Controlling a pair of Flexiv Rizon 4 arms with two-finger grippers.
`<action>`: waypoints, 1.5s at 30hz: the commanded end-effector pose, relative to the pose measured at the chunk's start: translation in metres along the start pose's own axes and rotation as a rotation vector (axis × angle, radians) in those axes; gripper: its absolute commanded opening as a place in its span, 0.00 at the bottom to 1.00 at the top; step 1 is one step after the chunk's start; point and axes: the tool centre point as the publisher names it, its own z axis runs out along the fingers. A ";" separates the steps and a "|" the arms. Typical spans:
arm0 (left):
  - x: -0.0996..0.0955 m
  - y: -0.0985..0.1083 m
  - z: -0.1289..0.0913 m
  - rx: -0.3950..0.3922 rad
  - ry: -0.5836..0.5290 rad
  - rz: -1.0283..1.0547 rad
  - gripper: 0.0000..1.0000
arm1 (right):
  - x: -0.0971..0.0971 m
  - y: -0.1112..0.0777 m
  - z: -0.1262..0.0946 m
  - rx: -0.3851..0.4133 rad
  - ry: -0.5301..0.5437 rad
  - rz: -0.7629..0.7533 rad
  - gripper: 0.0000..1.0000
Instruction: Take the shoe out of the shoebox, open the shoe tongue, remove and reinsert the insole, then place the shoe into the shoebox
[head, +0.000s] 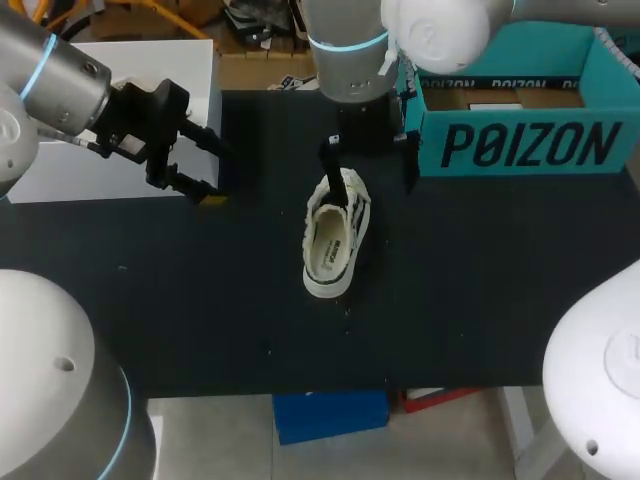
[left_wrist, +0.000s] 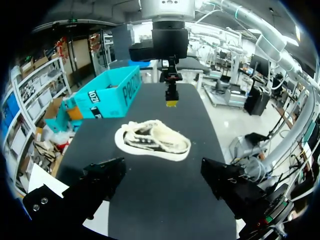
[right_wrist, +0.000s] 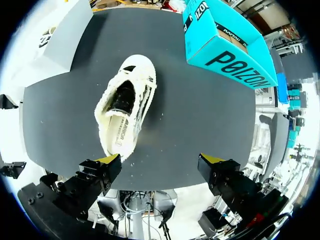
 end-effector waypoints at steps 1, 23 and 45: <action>0.001 0.000 0.000 -0.005 0.000 -0.001 1.00 | 0.003 0.000 0.012 -0.040 0.016 0.015 1.00; 0.001 0.000 0.000 -0.005 0.000 -0.001 1.00 | 0.012 0.036 0.059 -0.076 0.104 0.021 1.00; 0.001 0.000 0.000 -0.005 0.000 -0.001 1.00 | 0.016 0.054 0.099 -0.075 0.113 0.011 0.92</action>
